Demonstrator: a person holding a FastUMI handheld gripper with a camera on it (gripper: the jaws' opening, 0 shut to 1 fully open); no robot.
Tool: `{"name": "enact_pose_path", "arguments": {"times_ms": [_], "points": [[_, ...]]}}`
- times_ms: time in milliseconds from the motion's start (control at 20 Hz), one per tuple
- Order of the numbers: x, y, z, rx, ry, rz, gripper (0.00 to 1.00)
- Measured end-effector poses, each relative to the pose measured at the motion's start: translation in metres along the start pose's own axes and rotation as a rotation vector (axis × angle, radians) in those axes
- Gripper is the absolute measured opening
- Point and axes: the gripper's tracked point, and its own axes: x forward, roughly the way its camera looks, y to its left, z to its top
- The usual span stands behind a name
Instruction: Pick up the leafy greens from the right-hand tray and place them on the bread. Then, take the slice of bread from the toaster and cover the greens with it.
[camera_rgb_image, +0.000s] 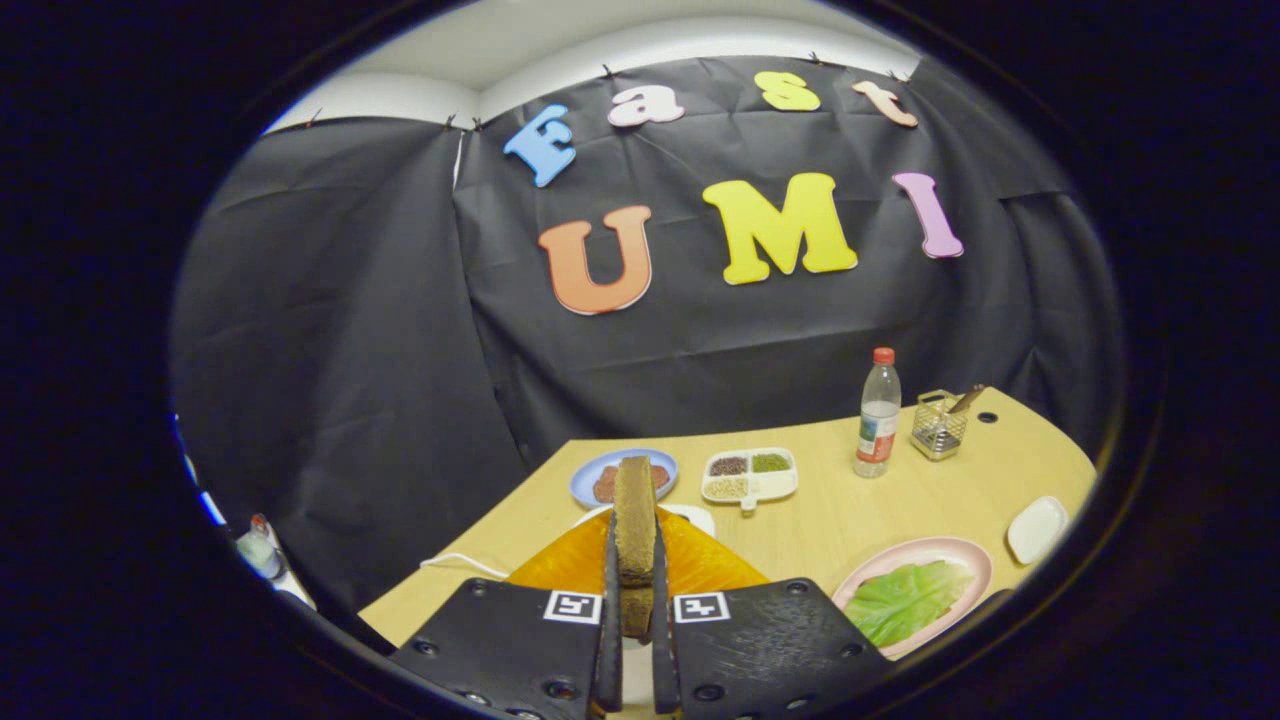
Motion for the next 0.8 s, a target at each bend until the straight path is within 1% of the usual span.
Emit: {"name": "enact_pose_path", "arguments": {"times_ms": [100,250,450,600,700,800], "points": [[-0.021,-0.007,0.028,0.032,-0.054,0.025,0.11],[-0.047,-0.033,0.058,0.052,-0.123,0.019,0.11],[-0.075,-0.089,0.073,0.054,-0.170,-0.042,0.11],[-0.088,-0.133,0.073,0.071,-0.182,-0.091,0.11],[-0.096,-0.158,0.076,0.064,-0.201,-0.134,0.11],[-0.100,-0.178,0.073,0.045,-0.208,-0.155,0.11]]}}
